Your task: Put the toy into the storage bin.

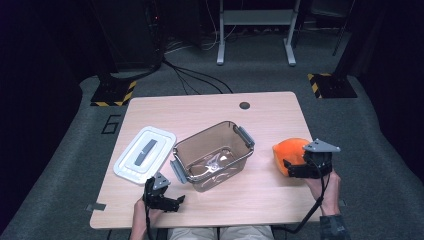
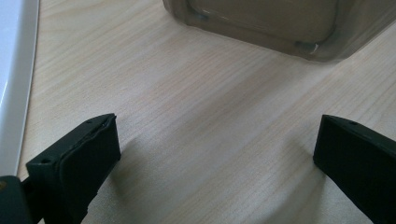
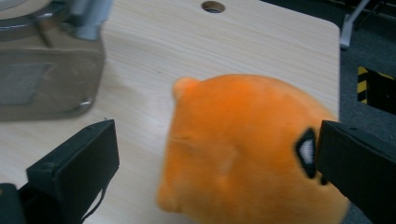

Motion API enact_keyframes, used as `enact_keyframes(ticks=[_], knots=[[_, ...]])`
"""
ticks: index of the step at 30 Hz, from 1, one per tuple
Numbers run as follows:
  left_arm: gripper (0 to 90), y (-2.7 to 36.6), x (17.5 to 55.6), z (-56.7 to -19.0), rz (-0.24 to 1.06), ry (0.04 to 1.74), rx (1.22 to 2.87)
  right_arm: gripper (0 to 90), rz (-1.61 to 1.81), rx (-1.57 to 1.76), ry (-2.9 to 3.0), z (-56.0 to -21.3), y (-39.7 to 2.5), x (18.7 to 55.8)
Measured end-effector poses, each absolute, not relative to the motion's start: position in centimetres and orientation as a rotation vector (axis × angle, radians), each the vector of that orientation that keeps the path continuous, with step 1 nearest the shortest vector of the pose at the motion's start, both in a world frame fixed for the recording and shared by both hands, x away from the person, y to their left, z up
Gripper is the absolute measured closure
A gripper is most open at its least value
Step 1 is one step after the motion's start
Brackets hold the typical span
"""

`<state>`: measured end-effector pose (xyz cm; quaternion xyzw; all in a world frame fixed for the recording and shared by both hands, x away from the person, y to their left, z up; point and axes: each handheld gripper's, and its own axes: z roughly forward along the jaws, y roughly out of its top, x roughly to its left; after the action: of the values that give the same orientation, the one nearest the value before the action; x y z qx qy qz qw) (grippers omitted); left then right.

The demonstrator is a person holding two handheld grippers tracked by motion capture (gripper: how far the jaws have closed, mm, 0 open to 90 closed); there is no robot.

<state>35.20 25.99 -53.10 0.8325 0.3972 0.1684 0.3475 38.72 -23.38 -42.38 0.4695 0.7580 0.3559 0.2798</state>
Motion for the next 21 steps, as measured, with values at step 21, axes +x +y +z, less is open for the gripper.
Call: enact_keyframes(ticks=[21], knots=[[0.3,26.0,35.2,-53.1,0.437,1.031,2.159,24.0,0.781,1.407,2.121,-46.2,-24.7,43.1]])
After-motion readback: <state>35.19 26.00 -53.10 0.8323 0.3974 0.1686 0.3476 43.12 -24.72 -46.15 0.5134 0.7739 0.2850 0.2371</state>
